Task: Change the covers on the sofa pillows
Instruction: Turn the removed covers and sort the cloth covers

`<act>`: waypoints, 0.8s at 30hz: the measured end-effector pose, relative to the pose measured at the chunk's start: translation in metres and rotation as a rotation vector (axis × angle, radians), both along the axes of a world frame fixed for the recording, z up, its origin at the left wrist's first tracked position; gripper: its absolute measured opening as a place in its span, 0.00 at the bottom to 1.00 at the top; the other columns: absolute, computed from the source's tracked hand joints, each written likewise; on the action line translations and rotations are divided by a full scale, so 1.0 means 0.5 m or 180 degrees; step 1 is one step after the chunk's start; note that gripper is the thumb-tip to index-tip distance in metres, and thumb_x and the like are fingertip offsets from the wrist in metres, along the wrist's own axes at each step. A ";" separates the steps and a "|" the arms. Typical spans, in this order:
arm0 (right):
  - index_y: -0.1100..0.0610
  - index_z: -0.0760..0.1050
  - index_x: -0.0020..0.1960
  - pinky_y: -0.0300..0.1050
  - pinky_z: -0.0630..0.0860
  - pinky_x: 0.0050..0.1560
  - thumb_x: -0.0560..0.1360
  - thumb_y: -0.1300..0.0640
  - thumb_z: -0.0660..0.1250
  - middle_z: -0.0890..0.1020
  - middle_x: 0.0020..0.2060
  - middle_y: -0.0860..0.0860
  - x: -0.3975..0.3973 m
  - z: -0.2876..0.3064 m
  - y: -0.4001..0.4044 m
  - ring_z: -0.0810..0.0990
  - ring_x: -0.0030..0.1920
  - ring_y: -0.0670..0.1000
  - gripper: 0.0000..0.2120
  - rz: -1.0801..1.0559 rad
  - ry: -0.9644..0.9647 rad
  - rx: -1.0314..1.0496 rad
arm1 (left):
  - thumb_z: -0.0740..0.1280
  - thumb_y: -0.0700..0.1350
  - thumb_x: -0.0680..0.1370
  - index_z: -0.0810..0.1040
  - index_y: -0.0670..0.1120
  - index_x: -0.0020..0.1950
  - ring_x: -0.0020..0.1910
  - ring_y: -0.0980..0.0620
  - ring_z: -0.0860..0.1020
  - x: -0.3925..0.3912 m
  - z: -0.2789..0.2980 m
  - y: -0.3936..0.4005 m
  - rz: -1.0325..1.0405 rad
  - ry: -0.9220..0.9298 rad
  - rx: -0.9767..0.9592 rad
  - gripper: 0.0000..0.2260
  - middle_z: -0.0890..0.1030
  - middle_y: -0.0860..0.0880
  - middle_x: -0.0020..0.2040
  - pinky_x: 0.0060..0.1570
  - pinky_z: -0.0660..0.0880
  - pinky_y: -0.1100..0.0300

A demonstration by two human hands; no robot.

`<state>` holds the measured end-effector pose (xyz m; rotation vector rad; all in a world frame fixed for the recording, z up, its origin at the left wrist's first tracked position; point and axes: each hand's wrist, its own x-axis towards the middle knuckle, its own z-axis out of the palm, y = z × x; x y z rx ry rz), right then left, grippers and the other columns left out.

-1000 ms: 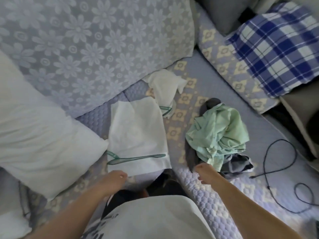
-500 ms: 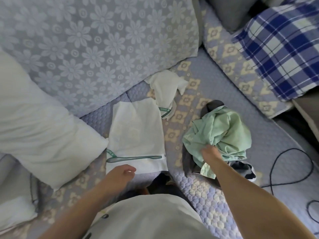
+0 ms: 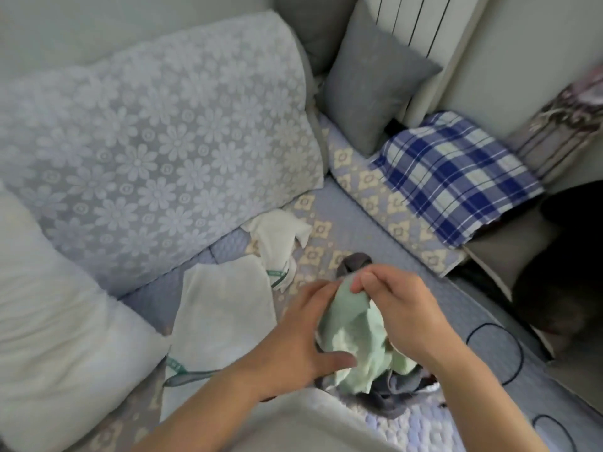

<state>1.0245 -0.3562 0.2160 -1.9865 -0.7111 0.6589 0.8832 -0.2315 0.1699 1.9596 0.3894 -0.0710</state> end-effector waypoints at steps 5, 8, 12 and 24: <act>0.49 0.80 0.41 0.61 0.74 0.46 0.82 0.50 0.61 0.78 0.39 0.62 0.026 0.180 0.019 0.75 0.41 0.65 0.14 0.0034 -0.0073 0.1221 | 0.62 0.45 0.82 0.77 0.59 0.67 0.60 0.57 0.80 0.040 0.189 0.021 0.0480 -0.1371 0.0245 0.15 0.82 0.58 0.59 0.59 0.76 0.55; 0.50 0.82 0.39 0.64 0.73 0.55 0.77 0.48 0.62 0.80 0.38 0.55 0.039 0.223 0.052 0.76 0.42 0.57 0.13 -0.0120 0.0286 0.1662 | 0.60 0.47 0.83 0.80 0.53 0.55 0.47 0.56 0.79 0.049 0.321 0.073 0.0084 -0.1421 0.1059 0.10 0.80 0.56 0.47 0.46 0.76 0.54; 0.47 0.78 0.60 0.50 0.77 0.60 0.74 0.50 0.68 0.82 0.55 0.50 0.011 0.294 0.118 0.80 0.56 0.50 0.15 0.0573 0.0475 0.2208 | 0.62 0.44 0.81 0.75 0.52 0.40 0.33 0.59 0.72 0.057 0.478 0.121 0.0330 -0.1855 0.1730 0.11 0.75 0.56 0.34 0.35 0.67 0.65; 0.49 0.76 0.41 0.49 0.74 0.44 0.70 0.66 0.63 0.84 0.46 0.53 0.051 0.276 0.265 0.80 0.50 0.57 0.12 0.0783 -0.1897 0.0205 | 0.63 0.46 0.84 0.71 0.35 0.41 0.33 0.55 0.65 0.006 0.566 0.312 0.2194 -0.2215 0.1372 0.16 0.66 0.47 0.35 0.34 0.61 0.58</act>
